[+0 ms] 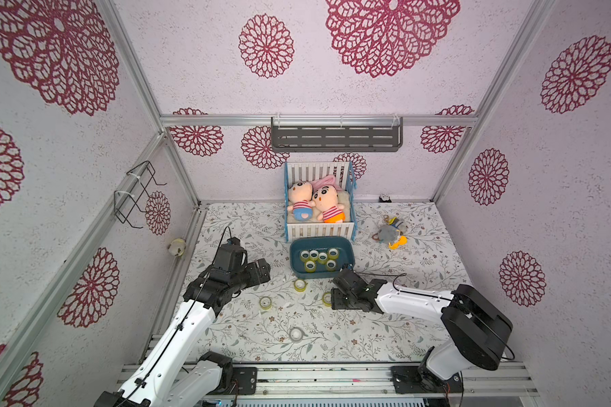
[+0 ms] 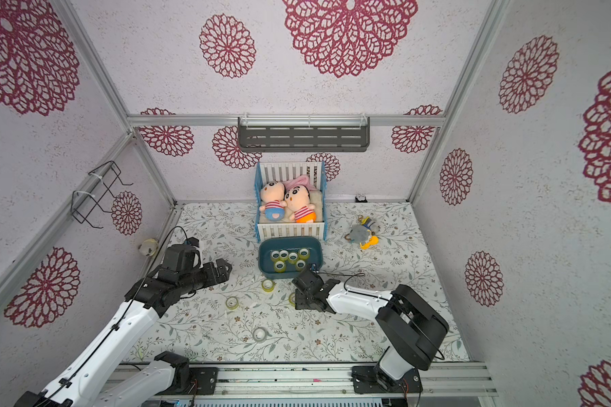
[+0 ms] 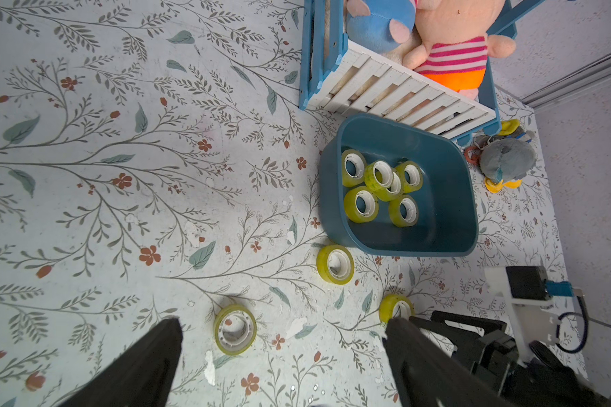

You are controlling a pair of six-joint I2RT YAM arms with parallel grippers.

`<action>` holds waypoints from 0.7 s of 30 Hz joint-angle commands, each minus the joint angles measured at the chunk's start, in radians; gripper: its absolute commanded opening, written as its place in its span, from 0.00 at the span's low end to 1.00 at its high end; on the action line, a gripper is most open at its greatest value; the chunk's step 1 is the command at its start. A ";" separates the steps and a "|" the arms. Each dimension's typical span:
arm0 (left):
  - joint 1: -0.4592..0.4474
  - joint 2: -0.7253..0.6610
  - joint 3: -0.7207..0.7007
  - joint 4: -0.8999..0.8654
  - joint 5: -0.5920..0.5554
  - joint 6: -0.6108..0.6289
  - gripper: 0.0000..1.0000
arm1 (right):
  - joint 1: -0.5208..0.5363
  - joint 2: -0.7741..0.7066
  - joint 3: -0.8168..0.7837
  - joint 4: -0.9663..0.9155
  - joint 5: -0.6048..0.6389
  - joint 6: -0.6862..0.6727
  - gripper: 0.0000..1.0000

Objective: Put the transparent tape into the storage box
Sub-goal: Pick up the tape at the center of the board.

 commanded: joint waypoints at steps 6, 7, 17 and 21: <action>-0.007 -0.009 0.013 0.011 -0.013 0.009 0.97 | 0.024 0.074 0.047 -0.064 0.085 -0.006 0.67; -0.007 -0.008 0.013 0.012 -0.014 0.009 0.97 | 0.025 0.071 0.046 -0.076 0.102 0.003 0.65; -0.006 -0.010 0.015 0.012 -0.013 0.012 0.97 | 0.025 -0.087 -0.051 -0.099 0.207 0.059 0.16; -0.006 -0.014 0.015 0.014 -0.006 0.011 0.97 | 0.022 -0.221 -0.078 -0.089 0.233 0.059 0.00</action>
